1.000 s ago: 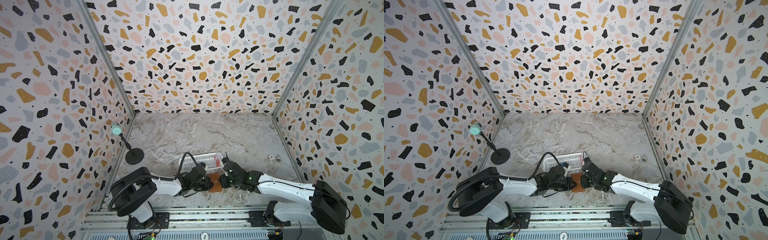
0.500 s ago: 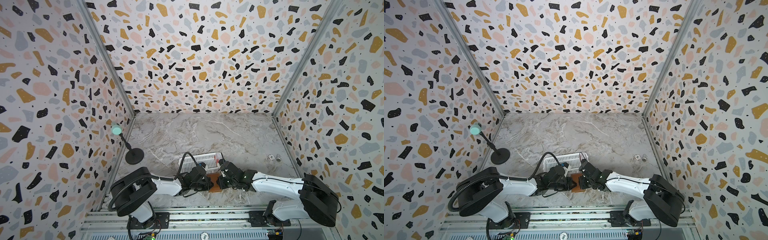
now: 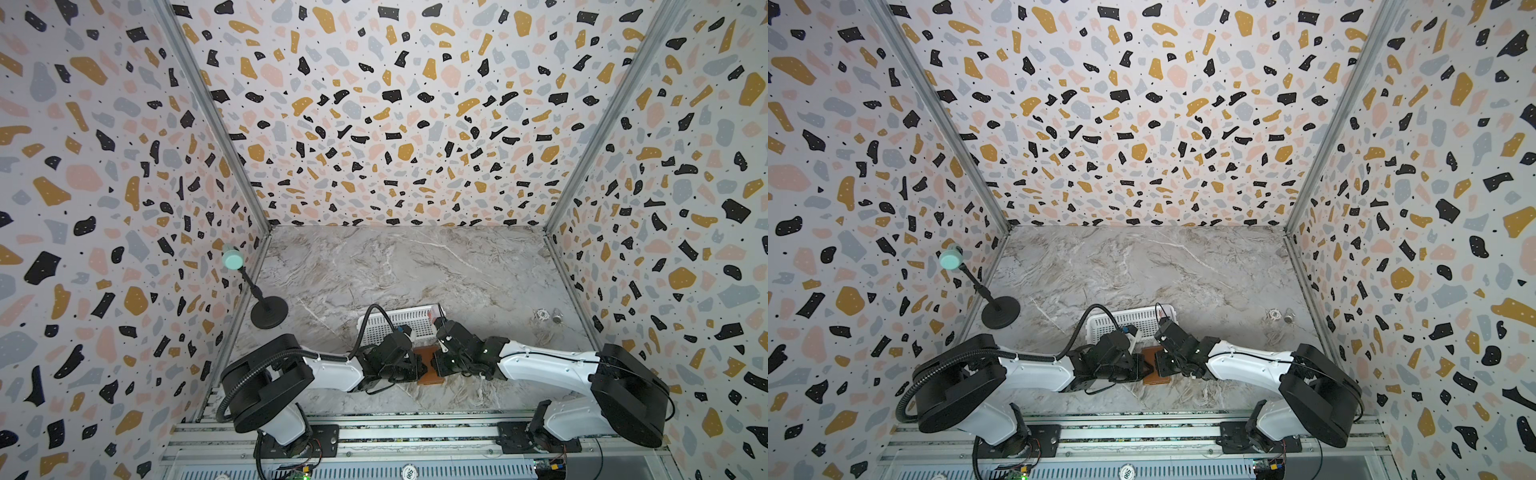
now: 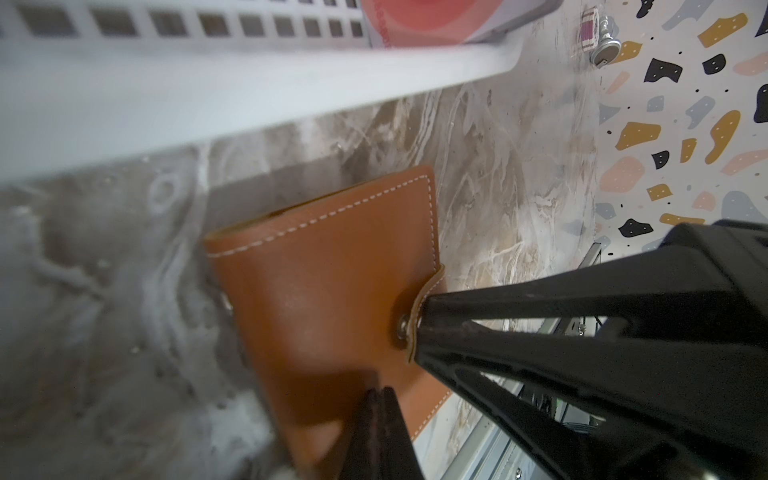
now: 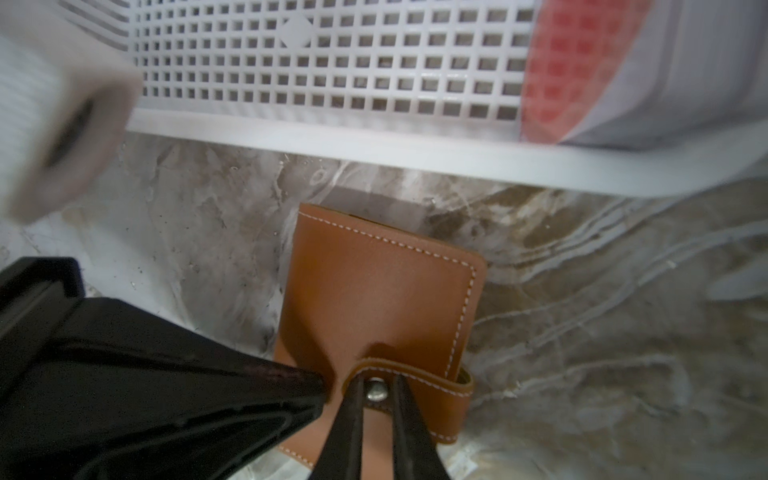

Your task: Put the credit cards into the card holder

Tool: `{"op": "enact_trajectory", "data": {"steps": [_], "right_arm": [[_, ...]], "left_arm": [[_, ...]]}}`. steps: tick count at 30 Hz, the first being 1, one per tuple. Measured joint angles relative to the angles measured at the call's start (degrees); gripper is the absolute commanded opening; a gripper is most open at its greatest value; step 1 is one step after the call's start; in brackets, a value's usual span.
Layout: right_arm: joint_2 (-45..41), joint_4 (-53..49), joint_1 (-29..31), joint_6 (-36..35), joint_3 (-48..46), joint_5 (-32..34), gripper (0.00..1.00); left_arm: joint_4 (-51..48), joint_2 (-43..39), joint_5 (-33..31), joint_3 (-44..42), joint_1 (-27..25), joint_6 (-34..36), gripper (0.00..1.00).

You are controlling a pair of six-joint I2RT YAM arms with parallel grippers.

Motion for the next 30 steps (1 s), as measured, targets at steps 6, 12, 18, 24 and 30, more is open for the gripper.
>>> {"op": "enact_trajectory", "data": {"steps": [6,12,18,24,30], "right_arm": [[1.4,-2.4,0.3,0.0,2.1,1.1,0.15],[2.6,-4.5,0.4,0.0,3.8,1.4,0.14],[3.8,-6.1,0.7,0.0,5.3,1.9,0.15],[5.0,-7.8,0.9,0.0,6.8,2.4,0.14],[6.7,-9.0,1.0,-0.2,8.7,2.7,0.12]], "left_arm": [[0.1,0.0,0.0,0.0,0.0,0.0,0.06],[0.7,0.0,0.0,-0.4,0.0,-0.1,0.06],[1.6,0.0,0.0,-0.9,-0.1,-0.2,0.06],[1.7,0.0,0.0,-0.9,-0.1,-0.2,0.06],[1.8,0.0,0.0,-0.9,-0.1,-0.2,0.06]]}}
